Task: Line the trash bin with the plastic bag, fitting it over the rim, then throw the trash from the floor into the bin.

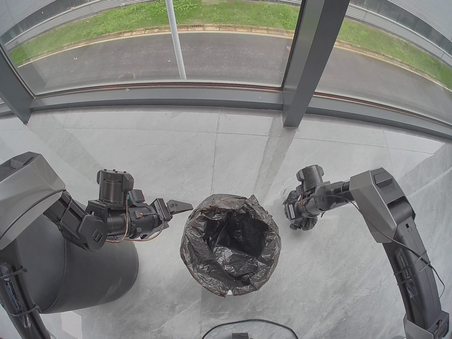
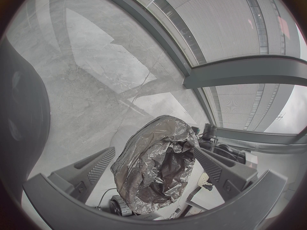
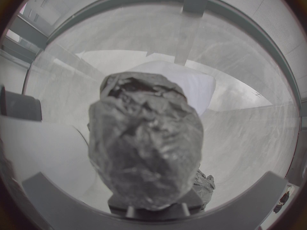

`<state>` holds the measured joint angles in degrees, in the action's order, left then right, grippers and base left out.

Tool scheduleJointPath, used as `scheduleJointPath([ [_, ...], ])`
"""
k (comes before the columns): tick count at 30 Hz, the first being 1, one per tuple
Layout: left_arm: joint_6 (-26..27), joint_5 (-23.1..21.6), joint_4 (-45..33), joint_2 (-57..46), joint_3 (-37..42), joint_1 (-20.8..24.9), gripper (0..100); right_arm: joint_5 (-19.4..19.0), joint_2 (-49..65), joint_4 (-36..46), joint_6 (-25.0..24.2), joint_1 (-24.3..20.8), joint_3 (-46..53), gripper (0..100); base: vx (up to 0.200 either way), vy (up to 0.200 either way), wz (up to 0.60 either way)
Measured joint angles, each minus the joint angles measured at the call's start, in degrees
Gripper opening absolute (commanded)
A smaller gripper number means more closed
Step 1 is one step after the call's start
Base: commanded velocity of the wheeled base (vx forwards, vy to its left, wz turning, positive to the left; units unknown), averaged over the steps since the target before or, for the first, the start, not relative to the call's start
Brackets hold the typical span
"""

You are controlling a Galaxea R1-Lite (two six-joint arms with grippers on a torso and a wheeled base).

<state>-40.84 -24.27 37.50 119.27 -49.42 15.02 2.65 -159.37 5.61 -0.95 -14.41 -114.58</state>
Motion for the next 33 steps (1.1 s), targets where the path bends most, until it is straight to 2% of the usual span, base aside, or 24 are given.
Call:
scheduleJointPath([
  [6,-0.1,-0.1,0.0,-1.4,0.6,0.1,100,0.2,9.9,3.3,-1.4,-0.5,0.0,0,0.0,0.0,0.0],
  [9,-0.1,-0.2,0.0,-2.2,1.1,0.3,100,0.2,17.0,8.6,-2.9,-1.4,0.1,0,0.0,0.0,0.0],
  [15,0.0,-0.3,0.0,-3.6,1.7,0.6,100,-1.0,31.5,17.5,-10.3,-7.0,4.1,0,0.0,0.0,0.0],
  [21,0.0,-0.2,0.0,-4.4,2.0,0.9,100,-6.6,42.6,16.5,-17.0,-16.0,17.5,0,0.0,0.0,0.0],
  [27,0.3,-0.1,0.0,-4.9,2.3,1.1,100,-12.0,49.4,11.4,-22.7,-24.3,33.1,0,0.0,0.0,0.0],
  [31,1.2,-0.1,0.0,-5.1,2.8,1.3,100,-19.5,50.3,2.8,-25.1,-28.4,41.3,0,0.0,0.0,0.0],
  [33,1.6,0.0,0.1,-5.1,2.9,1.4,100,-21.9,49.6,0.0,-25.7,-29.8,43.2,0,0.0,0.0,0.0],
])
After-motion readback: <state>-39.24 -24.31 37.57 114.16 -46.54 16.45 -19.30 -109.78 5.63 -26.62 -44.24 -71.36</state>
